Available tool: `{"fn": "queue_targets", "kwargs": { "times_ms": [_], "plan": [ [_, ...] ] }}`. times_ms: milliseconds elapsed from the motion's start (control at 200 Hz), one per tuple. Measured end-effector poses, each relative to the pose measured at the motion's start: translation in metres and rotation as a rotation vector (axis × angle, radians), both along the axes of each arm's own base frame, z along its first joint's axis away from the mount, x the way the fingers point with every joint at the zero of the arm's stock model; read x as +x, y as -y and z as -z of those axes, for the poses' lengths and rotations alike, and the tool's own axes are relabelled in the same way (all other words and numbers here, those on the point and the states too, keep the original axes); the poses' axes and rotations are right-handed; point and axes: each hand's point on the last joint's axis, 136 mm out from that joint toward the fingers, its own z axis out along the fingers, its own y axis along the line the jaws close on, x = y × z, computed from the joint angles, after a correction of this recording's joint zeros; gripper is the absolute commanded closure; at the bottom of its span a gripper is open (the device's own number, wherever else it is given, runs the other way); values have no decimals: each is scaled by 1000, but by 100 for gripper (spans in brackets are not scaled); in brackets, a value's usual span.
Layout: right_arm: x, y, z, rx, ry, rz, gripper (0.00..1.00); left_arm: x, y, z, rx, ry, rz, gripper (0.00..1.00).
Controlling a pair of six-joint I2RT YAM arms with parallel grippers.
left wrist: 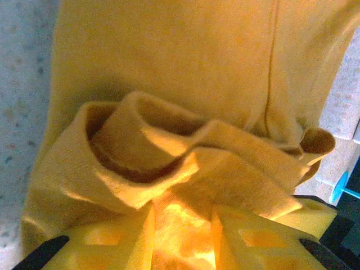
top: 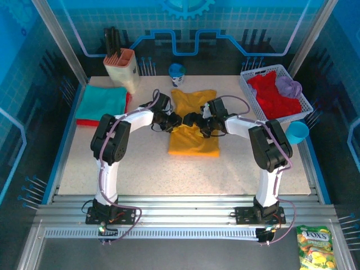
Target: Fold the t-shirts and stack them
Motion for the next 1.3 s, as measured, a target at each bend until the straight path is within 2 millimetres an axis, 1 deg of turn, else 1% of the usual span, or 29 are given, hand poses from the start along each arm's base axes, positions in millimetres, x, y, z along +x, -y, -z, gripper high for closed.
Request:
{"fn": "queue_targets", "kwargs": {
  "times_ms": [60, 135, 200, 250, 350, 450, 530, 600, 655, 730, 800, 840, 910, 985, 1040, 1081, 1136, 1171, 1236, 1301],
  "plan": [
    [5, 6, 2, -8, 5, 13, 3, 5, 0, -2, 4, 11, -4, 68],
    [17, 16, 8, -31, 10, 32, 3, 7, 0, -5, 9, 16, -8, 68],
    [34, 24, 12, -50, 18, 43, 3, 8, 0, -5, 17, 17, -10, 69],
    [51, 30, 13, -61, 33, 48, 3, 8, -2, -4, 27, 15, -12, 69],
    [81, 41, 3, -69, 93, 60, 3, 4, -3, 0, 45, 3, -7, 69],
    [101, 54, -13, -69, 148, 79, 3, 3, -5, 1, 62, 1, -1, 68],
    [111, 61, -22, -56, 171, 91, 3, 4, -5, -2, 71, 4, 4, 67],
    [112, 66, -22, -48, 169, 95, 3, 7, -5, -6, 79, 17, 12, 64],
    [105, 68, -17, -52, 154, 93, 3, 8, -5, -9, 82, 25, 16, 57],
    [85, 73, -8, -75, 103, 86, 3, 7, -7, -11, 86, 28, 24, 47],
    [63, 80, -7, -108, 53, 77, 3, -1, -12, -15, 93, 30, 34, 44],
    [52, 85, -12, -127, 36, 73, 3, -8, -15, -20, 98, 34, 44, 43],
    [36, 97, -27, -161, 30, 71, 4, -25, -21, -31, 102, 41, 59, 42],
    [20, 113, -43, -195, 35, 80, 5, -44, -26, -42, 91, 51, 73, 41],
    [8, 125, -50, -212, 39, 89, 7, -60, -29, -44, 82, 47, 80, 40],
    [-1, 133, -51, -222, 30, 95, 9, -72, -31, -43, 77, 41, 85, 40],
    [-13, 143, -47, -234, 10, 101, 14, -88, -32, -37, 71, 25, 95, 40],
    [-21, 149, -41, -239, -13, 105, 16, -96, -31, -32, 67, 11, 99, 40],
    [-37, 157, -24, -242, -65, 105, 19, -111, -27, -19, 54, -21, 103, 40],
    [-53, 160, -7, -240, -121, 99, 22, -123, -23, -6, 38, -51, 96, 40]
  ]
}}
